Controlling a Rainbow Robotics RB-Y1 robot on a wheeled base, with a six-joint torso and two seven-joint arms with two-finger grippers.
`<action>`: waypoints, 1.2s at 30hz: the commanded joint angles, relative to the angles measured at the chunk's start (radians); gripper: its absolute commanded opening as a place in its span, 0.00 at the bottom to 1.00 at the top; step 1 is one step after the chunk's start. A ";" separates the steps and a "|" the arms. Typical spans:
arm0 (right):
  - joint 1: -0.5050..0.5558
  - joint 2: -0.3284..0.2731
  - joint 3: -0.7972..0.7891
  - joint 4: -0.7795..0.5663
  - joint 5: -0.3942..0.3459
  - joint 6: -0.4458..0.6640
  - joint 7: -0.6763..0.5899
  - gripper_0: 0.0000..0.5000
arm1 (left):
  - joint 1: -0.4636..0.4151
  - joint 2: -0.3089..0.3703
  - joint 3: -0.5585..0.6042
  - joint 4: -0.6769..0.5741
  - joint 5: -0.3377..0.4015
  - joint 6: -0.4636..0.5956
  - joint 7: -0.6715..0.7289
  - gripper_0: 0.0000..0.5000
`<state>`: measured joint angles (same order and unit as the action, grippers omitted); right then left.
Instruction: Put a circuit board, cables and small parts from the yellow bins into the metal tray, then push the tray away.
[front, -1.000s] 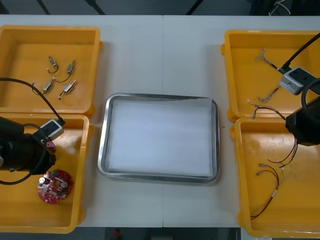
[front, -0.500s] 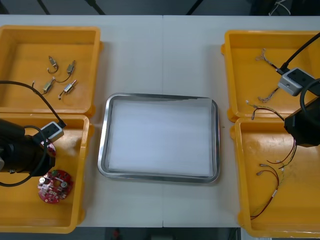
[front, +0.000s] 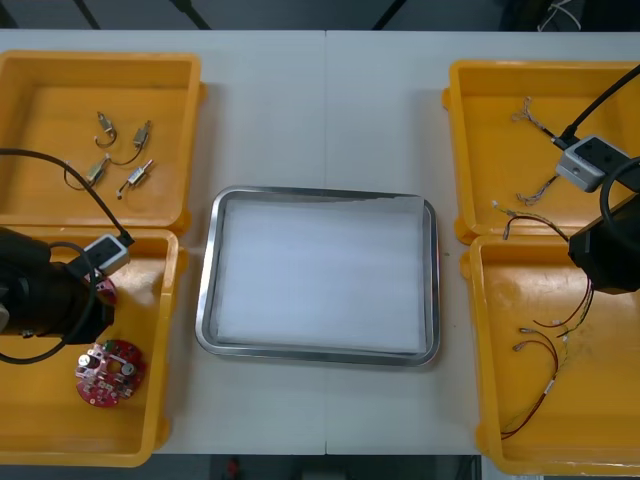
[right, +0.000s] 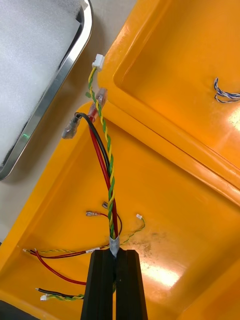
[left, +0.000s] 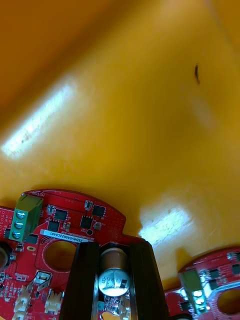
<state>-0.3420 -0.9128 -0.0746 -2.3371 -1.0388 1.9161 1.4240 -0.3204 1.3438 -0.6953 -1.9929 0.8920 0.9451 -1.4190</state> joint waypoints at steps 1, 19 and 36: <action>-0.025 -0.040 0.010 -0.027 -0.004 0.004 0.018 0.00 | -0.085 0.060 0.016 -0.037 0.058 0.087 -0.066 0.00; -0.025 -0.040 0.010 -0.027 -0.004 0.004 0.018 0.00 | -0.063 0.063 0.286 -0.190 0.157 0.460 0.086 0.00; -0.025 -0.040 0.010 -0.027 -0.004 0.004 0.018 0.00 | 0.070 0.037 0.651 -0.299 0.372 0.658 0.328 0.00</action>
<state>-0.3424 -0.9133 -0.0746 -2.3380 -1.0389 1.9163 1.4240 -0.2365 1.3582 -0.0776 -2.2731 1.2351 1.5854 -1.1359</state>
